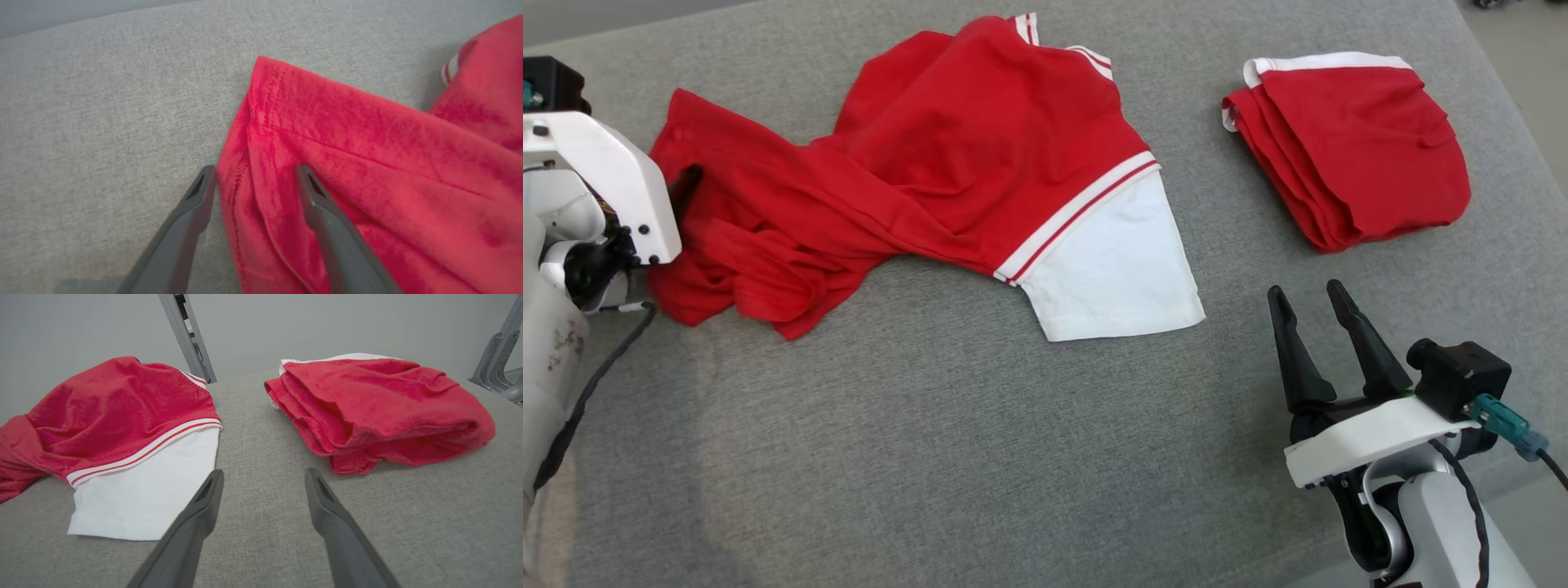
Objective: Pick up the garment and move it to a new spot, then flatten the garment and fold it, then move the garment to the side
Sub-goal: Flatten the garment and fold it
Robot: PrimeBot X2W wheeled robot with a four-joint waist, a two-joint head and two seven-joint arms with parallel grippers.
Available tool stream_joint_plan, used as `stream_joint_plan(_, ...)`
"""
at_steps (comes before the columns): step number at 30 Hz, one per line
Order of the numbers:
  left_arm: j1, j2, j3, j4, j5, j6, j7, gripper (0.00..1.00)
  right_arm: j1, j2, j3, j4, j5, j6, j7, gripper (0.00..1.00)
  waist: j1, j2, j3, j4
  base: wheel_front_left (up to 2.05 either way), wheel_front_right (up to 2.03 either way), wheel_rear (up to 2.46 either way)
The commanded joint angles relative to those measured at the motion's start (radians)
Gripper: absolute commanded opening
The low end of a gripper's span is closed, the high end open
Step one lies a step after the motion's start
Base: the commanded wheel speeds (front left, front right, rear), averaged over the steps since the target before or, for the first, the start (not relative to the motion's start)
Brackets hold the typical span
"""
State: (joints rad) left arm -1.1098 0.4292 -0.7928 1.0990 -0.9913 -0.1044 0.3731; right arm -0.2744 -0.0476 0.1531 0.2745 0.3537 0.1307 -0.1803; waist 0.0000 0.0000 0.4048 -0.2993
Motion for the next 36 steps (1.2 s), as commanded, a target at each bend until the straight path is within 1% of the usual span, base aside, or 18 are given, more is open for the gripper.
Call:
stream_joint_plan(1,-0.022,0.003,-0.002,0.005,0.007,-0.003,-0.010,0.99,-0.002,-0.006,-0.003,0.002,0.003,0.000,-0.009,1.00,0.0000,0.0000,0.008,-0.009,0.00,0.00,0.00)
stream_joint_plan(2,-0.028,0.003,-0.003,0.012,0.008,-0.005,-0.014,0.99,-0.001,-0.006,-0.004,0.004,0.003,0.000,-0.013,1.00,0.0000,0.0000,0.010,-0.012,0.00,0.00,0.00)
stream_joint_plan(4,-0.035,-0.002,-0.007,0.024,0.012,-0.009,-0.016,0.95,0.002,-0.006,-0.005,0.005,0.001,0.000,-0.017,1.00,0.0000,0.0000,0.014,-0.016,0.00,0.00,0.00)
stream_joint_plan(9,-0.068,-0.011,-0.026,0.042,0.031,-0.014,-0.036,0.95,-0.005,-0.006,0.001,0.003,0.004,0.000,-0.019,1.00,0.0000,0.0000,0.027,-0.025,0.00,0.00,0.00)
stream_joint_plan(11,-0.083,-0.016,-0.031,0.049,0.041,-0.016,-0.071,0.91,-0.005,-0.006,0.000,0.002,0.002,0.000,-0.021,1.00,0.0000,0.0000,0.033,-0.027,0.00,0.00,0.00)
stream_joint_plan(12,-0.083,-0.016,-0.031,0.049,0.041,-0.016,-0.071,0.91,-0.005,-0.006,0.000,0.002,0.002,0.000,-0.021,1.00,0.0000,0.0000,0.033,-0.027,0.00,0.00,0.00)
stream_joint_plan(13,-0.086,-0.018,-0.032,0.053,0.041,-0.016,-0.080,0.89,-0.004,-0.006,0.000,0.003,0.001,0.000,-0.021,1.00,0.0000,0.0000,0.034,-0.028,0.00,0.00,0.00)
stream_joint_plan(19,-0.086,-0.027,-0.051,0.081,0.048,-0.021,-0.074,0.82,-0.006,-0.006,0.001,0.006,0.002,0.000,-0.019,1.00,0.0000,0.0000,0.038,-0.031,0.00,0.00,0.00)
stream_joint_plan(22,-0.093,-0.027,-0.058,0.086,0.052,-0.024,-0.088,0.64,-0.010,-0.006,0.002,0.006,0.004,0.000,-0.020,1.00,0.0000,0.0000,0.041,-0.030,0.00,0.00,0.00)
stream_joint_plan(23,-0.094,-0.028,-0.061,0.086,0.053,-0.025,-0.092,0.51,-0.011,-0.006,0.002,0.007,0.004,0.000,-0.020,1.00,0.0000,0.0000,0.042,-0.030,0.00,0.00,0.00)
stream_joint_plan(24,-0.096,-0.029,-0.063,0.087,0.052,-0.026,-0.094,0.43,-0.012,-0.006,0.002,0.008,0.004,0.000,-0.020,1.00,0.0000,0.0000,0.042,-0.030,0.00,0.00,0.00)
stream_joint_plan(25,-0.098,-0.029,-0.066,0.089,0.052,-0.025,-0.092,0.28,-0.013,-0.006,0.002,0.008,0.003,0.000,-0.019,1.00,0.0000,0.0000,0.043,-0.029,0.00,0.00,0.00)
stream_joint_plan(26,-0.099,-0.030,-0.068,0.090,0.051,-0.026,-0.091,0.06,-0.014,-0.006,0.001,0.010,0.003,0.000,-0.019,1.00,0.0000,0.0000,0.043,-0.029,0.00,0.00,0.00)
stream_joint_plan(27,-0.101,-0.031,-0.070,0.090,0.050,-0.026,-0.091,0.00,-0.015,-0.006,0.001,0.011,0.003,0.000,-0.019,1.00,0.0000,0.0000,0.043,-0.028,0.00,0.00,0.00)
stream_joint_plan(32,-0.092,-0.034,-0.080,0.092,0.043,-0.027,-0.103,0.00,-0.015,-0.006,-0.001,0.017,-0.002,0.000,-0.017,1.00,0.0000,0.0000,0.031,-0.022,0.00,0.00,0.00)
stream_joint_plan(36,-0.076,-0.049,-0.084,0.079,0.036,-0.027,-0.138,0.00,-0.013,-0.006,-0.007,0.018,-0.012,0.000,-0.010,1.00,0.0000,0.0000,0.007,-0.007,0.00,0.00,0.00)
